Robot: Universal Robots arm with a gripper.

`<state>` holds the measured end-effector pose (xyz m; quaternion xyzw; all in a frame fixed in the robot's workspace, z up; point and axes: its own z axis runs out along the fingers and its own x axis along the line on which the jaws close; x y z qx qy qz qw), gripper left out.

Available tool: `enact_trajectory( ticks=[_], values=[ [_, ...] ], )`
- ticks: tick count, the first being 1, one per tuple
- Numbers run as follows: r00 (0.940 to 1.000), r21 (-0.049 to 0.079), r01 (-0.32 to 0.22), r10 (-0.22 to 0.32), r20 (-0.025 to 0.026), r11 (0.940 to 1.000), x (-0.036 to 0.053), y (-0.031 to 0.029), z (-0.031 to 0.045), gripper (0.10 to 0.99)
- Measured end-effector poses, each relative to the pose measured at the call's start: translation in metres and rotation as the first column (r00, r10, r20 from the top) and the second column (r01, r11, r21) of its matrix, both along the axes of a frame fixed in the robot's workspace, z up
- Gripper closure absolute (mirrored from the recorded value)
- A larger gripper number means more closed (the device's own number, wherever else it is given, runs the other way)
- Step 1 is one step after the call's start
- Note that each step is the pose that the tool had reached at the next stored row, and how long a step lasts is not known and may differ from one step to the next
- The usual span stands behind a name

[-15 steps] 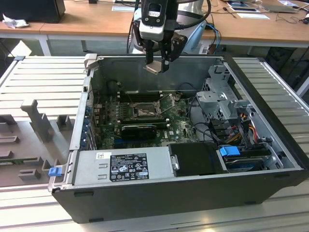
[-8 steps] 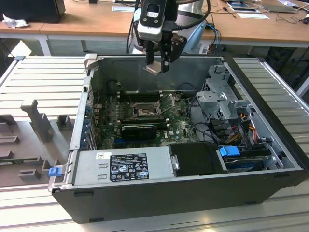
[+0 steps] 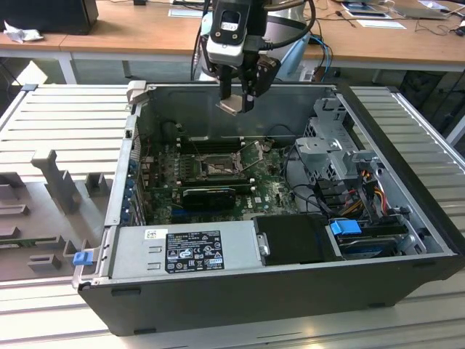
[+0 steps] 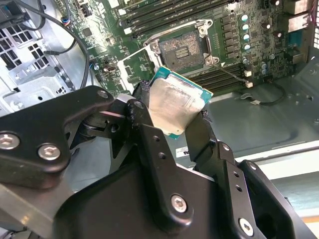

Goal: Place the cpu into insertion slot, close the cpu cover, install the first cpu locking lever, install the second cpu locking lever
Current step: 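Place the cpu into insertion slot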

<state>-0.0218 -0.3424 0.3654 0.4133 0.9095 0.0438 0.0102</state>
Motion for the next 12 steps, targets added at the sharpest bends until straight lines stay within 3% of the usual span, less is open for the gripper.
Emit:
enact_trajectory(
  ticks=[12],
  values=[
    [0.9985, 0.0, 0.055, -0.055, 0.0007, 0.9985, 0.0, 0.0, -0.001, 0.557]
  ],
)
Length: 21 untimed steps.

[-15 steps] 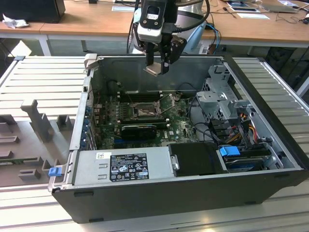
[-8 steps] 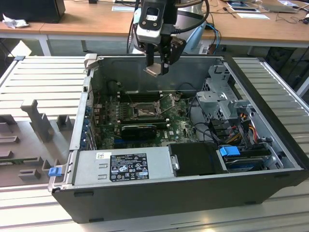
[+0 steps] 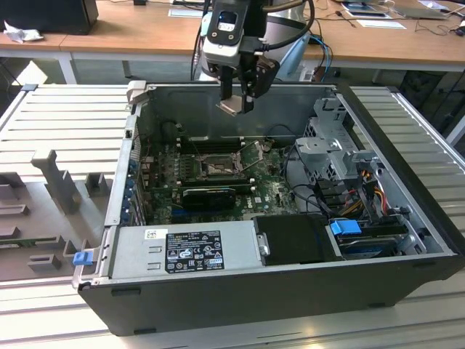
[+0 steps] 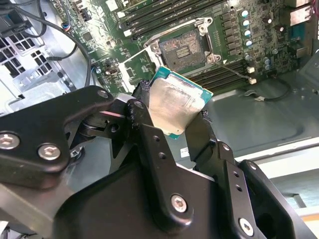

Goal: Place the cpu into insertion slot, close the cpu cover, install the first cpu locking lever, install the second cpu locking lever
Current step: 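Place the cpu into insertion slot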

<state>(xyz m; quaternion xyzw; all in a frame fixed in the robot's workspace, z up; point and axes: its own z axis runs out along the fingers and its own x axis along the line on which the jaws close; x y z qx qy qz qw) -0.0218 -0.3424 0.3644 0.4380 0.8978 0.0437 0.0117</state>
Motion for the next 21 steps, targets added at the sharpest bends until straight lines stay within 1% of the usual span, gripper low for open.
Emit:
enact_trajectory(
  ticks=[11, 21],
  values=[
    [0.9984, 0.0, 0.056, -0.056, 0.0, 0.9984, 0.0, 0.0, -0.0007, 0.557],
    [0.996, -0.001, 0.089, -0.089, 0.0, 0.996, 0.0, 0.0, -0.0011, 0.557]
  ],
)
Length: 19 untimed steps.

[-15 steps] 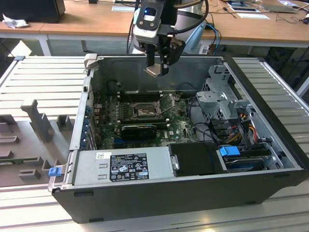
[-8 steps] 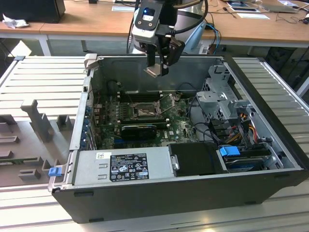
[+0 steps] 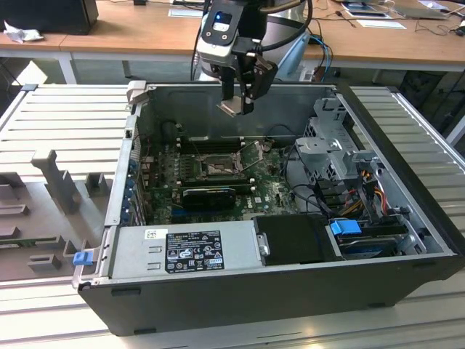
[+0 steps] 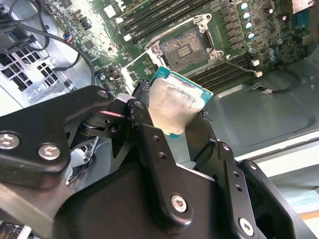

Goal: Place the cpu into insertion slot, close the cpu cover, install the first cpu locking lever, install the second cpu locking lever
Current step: 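Place the cpu into insertion slot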

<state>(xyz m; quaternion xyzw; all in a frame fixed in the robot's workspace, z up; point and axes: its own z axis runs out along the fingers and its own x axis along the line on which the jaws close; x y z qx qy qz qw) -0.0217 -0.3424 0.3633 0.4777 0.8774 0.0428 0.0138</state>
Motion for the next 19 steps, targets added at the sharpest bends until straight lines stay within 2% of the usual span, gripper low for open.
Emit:
enact_trajectory(
  ticks=[19],
  values=[
    [0.9972, 0.0, 0.075, -0.075, 0.0, 0.9972, 0.0, 0.0, -0.001, 0.557]
  ],
)
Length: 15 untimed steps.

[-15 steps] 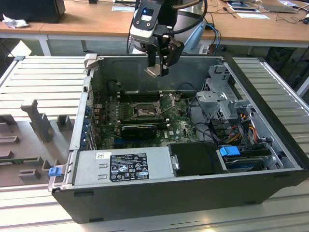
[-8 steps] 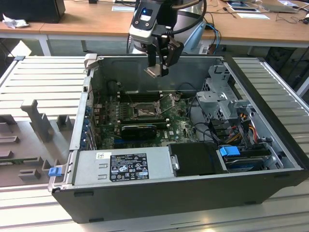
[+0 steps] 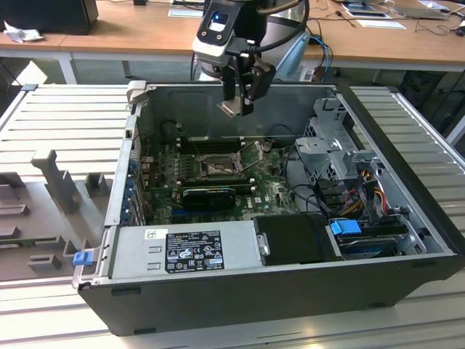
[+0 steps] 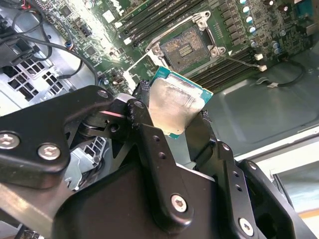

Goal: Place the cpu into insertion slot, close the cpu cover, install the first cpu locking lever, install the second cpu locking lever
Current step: 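Place the cpu into insertion slot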

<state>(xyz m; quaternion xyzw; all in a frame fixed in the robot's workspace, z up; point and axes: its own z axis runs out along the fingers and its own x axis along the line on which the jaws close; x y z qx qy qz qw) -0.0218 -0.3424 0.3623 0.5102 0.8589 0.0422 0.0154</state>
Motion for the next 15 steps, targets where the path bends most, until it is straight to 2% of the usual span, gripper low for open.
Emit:
enact_trajectory(
  ticks=[15],
  values=[
    [0.9983, 0.0, 0.059, -0.059, 0.0, 0.9983, 0.0, 0.0, -0.0005, 0.557]
  ],
)
